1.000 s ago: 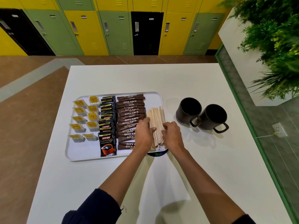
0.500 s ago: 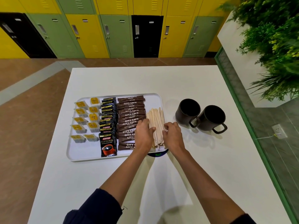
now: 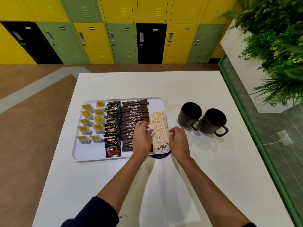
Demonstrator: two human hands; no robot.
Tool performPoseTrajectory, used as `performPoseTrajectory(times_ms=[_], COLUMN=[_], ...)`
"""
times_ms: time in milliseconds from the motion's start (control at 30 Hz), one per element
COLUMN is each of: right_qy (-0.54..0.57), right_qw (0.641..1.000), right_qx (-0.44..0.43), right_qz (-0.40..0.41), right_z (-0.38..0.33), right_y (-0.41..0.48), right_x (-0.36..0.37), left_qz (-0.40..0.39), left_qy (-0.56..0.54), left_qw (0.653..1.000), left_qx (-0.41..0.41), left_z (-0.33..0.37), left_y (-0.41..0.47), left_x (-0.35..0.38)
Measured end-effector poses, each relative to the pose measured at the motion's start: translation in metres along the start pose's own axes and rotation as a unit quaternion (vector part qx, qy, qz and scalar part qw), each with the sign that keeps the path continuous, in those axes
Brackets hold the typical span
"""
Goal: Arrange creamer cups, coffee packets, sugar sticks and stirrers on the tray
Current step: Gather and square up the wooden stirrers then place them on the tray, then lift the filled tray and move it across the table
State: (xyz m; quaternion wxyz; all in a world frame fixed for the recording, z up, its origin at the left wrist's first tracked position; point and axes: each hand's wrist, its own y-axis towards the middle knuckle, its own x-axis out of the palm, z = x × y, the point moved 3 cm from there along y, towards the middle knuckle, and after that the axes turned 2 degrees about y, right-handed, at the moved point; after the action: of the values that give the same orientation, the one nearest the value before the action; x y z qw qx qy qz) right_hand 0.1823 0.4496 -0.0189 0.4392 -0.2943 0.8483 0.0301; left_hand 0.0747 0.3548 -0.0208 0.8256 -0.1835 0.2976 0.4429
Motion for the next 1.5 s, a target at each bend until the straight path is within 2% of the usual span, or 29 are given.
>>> performPoseTrajectory(times_ms=[233,400,567,767,1033,1300,1500], right_qy=[0.018,0.031,0.057,0.090,0.148,0.214,0.238], right_qw=[1.000,0.997,0.989,0.986,0.977,0.958,0.951], right_qx=[-0.002,0.071,0.134,0.139,0.156,0.190,0.192], right_qz=[0.026,0.019,0.001,0.008,0.017,0.032,0.036], right_z=[0.002,0.007,0.017,0.020,0.027,0.031,0.026], right_y=[-0.016,-0.032,-0.041,-0.046,-0.044,-0.039,-0.033], right_x=[0.000,0.006,0.017,0.026,0.033,0.038,0.042], left_qz=[0.129,0.222,0.282,0.247,0.204,0.230,0.237], left_qy=[0.011,0.055,0.078,0.074,0.006,-0.102,-0.134], left_qw=[0.990,0.973,0.950,0.937,0.947,0.908,0.895], left_qx=[0.054,-0.010,-0.113,-0.237,-0.248,-0.336,-0.352], left_z=[-0.025,-0.078,-0.121,-0.147,-0.168,-0.168,-0.180], left_y=[-0.017,-0.041,-0.067,-0.080,-0.074,-0.059,-0.047], left_x=[-0.063,-0.117,-0.143,-0.143,-0.139,-0.145,-0.147])
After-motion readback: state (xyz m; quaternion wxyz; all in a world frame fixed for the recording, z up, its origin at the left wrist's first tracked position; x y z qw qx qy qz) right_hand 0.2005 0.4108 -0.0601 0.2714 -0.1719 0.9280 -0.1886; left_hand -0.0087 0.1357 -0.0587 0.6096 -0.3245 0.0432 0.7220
